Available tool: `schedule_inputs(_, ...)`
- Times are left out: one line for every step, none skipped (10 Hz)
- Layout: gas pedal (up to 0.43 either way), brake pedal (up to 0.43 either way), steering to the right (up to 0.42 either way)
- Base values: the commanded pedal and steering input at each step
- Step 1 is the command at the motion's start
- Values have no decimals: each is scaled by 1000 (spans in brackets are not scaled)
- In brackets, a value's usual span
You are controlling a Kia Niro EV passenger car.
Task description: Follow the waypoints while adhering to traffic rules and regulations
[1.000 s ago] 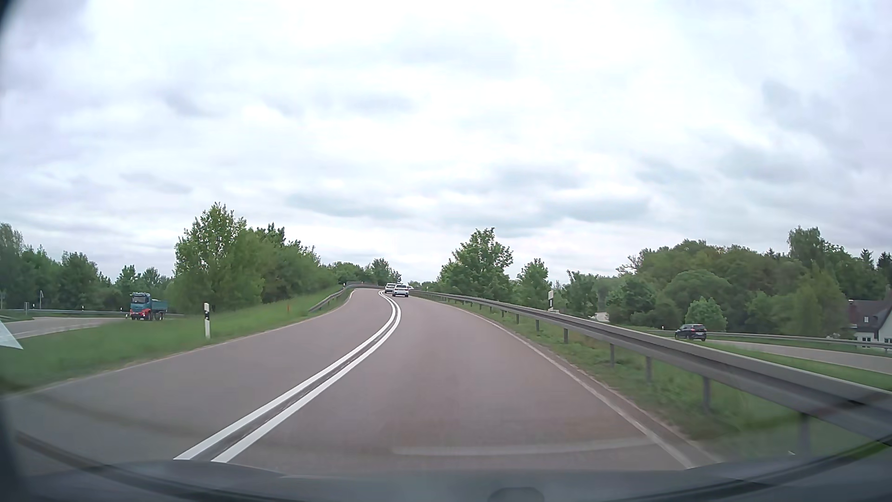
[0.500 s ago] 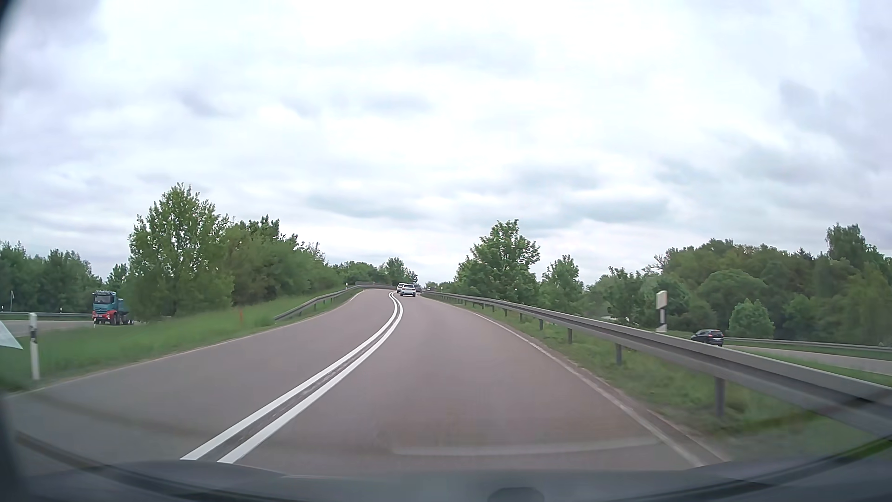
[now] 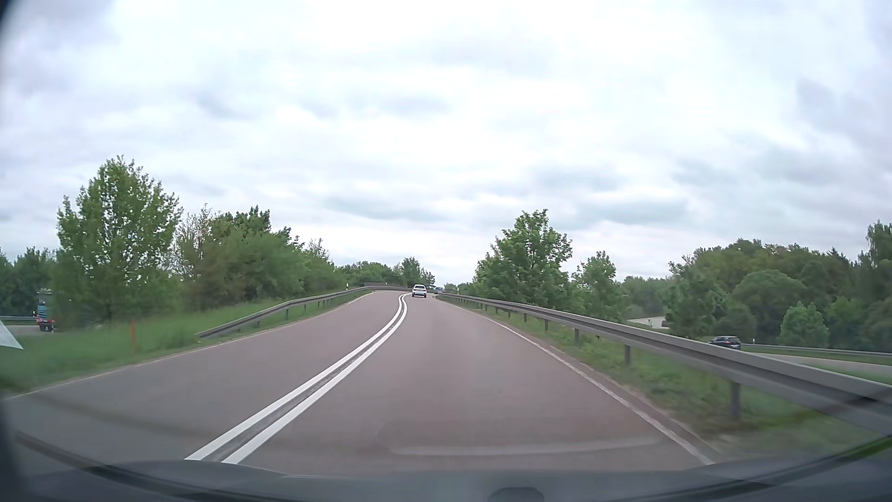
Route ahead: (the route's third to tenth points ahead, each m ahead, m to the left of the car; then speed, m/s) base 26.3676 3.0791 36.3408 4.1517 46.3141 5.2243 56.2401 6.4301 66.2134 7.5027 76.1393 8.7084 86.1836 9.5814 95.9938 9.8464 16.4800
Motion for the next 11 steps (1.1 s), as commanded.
schedule_inputs(228,0,-21)
schedule_inputs(228,0,-21)
schedule_inputs(228,0,-21)
schedule_inputs(228,0,-21)
schedule_inputs(228,0,-21)
schedule_inputs(228,0,-21)
schedule_inputs(228,0,-21)
schedule_inputs(228,0,-21)
schedule_inputs(228,0,-21)
schedule_inputs(228,0,-21)
schedule_inputs(220,0,-21)
